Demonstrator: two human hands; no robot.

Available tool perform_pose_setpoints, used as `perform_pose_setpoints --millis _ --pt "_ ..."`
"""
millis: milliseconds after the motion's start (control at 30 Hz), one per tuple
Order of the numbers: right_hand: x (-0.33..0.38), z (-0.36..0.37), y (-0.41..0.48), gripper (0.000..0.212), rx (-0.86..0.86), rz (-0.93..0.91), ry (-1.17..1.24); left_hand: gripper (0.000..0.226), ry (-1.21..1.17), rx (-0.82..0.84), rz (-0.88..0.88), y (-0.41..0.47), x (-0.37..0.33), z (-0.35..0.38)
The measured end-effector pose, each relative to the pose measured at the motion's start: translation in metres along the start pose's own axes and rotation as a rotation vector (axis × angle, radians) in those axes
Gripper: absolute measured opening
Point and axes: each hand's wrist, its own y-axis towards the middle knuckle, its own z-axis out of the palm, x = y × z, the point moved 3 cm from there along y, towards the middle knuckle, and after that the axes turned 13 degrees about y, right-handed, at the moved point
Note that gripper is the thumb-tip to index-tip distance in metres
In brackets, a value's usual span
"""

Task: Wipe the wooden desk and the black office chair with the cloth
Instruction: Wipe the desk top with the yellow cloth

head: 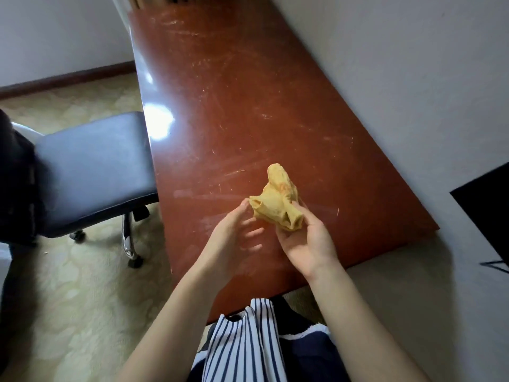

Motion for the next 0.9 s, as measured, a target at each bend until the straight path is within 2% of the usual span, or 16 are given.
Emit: perform_pose_setpoints --millis 67,133,200,267,367,533,600,667,733,800,900 --pt "-0.019 0.003 -0.005 0.024 0.054 0.092 -0.007 0.028 -0.143 0.018 -0.015 -0.004 -0.006 -0.011" --pt "-0.036 0.005 -0.008 0.027 0.087 0.17 -0.062 0.029 -0.159 -0.096 0.055 -0.004 -0.006 -0.029" --pt "-0.047 0.005 -0.01 0.028 0.099 0.246 -0.115 0.049 0.006 -0.249 0.197 -0.006 -0.009 -0.044" --pt "-0.056 0.006 -0.012 0.036 0.126 0.318 -0.172 0.055 0.158 -0.355 0.347 -0.016 -0.013 -0.053" --pt "-0.061 0.009 -0.01 0.047 0.155 0.347 -0.23 0.062 0.228 -0.334 0.491 -0.03 -0.023 -0.059" --pt "-0.07 0.019 -0.005 0.069 0.207 0.441 -0.04 0.066 0.32 -0.198 0.601 -0.05 -0.037 -0.056" --pt "-0.074 0.02 -0.005 0.078 0.229 0.493 -0.021 0.064 0.431 -0.208 0.615 -0.05 -0.035 -0.058" --pt "-0.074 0.023 -0.007 0.073 0.232 0.521 -0.024 0.064 0.535 -0.296 0.582 -0.048 -0.03 -0.062" --pt "-0.07 0.027 -0.007 0.055 0.191 0.493 -0.078 0.064 0.648 -0.422 0.546 -0.047 -0.026 -0.068" --pt "-0.058 0.026 -0.002 0.037 0.12 0.366 -0.174 0.061 0.736 -0.482 0.511 -0.044 -0.023 -0.07" --pt "-0.023 0.03 0.001 0.033 0.143 0.106 -0.269 0.051 0.738 -0.457 0.453 -0.036 -0.017 -0.07"
